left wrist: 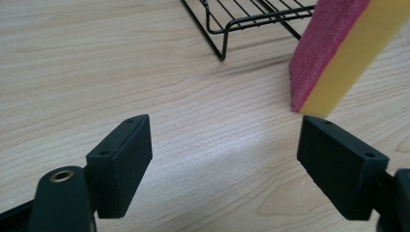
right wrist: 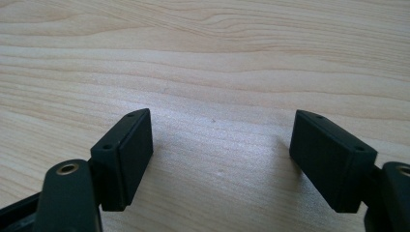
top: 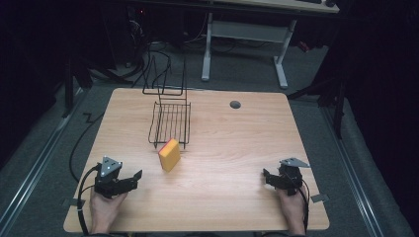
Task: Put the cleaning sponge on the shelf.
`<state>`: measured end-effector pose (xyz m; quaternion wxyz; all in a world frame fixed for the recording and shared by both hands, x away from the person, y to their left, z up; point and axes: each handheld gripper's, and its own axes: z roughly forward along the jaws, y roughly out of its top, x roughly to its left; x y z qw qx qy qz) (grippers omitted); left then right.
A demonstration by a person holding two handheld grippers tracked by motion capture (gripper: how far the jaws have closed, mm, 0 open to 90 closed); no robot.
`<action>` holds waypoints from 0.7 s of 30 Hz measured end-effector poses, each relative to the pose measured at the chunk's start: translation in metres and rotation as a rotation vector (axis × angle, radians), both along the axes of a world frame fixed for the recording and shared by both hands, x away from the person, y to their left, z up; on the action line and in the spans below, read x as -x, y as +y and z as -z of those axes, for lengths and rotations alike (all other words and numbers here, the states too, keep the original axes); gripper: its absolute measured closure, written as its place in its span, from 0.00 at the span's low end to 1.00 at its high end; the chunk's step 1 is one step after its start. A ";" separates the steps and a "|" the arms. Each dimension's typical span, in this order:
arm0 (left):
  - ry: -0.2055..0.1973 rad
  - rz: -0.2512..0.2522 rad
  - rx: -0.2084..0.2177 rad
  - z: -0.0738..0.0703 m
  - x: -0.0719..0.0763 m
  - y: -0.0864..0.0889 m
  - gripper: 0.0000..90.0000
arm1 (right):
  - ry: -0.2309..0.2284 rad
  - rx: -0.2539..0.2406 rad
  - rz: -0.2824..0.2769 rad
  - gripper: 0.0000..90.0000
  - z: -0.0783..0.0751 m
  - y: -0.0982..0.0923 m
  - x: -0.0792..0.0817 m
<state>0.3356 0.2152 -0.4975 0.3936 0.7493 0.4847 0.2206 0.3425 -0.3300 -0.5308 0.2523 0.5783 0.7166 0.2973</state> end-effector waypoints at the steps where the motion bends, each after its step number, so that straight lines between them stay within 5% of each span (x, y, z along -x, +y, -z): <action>1: 0.000 0.000 0.000 0.000 0.000 0.000 0.23 | 0.000 0.000 0.000 0.26 0.000 0.000 0.000; 21: -0.011 0.082 -0.004 -0.010 0.013 -0.025 0.20 | 0.000 -0.001 0.000 0.26 0.000 0.000 0.000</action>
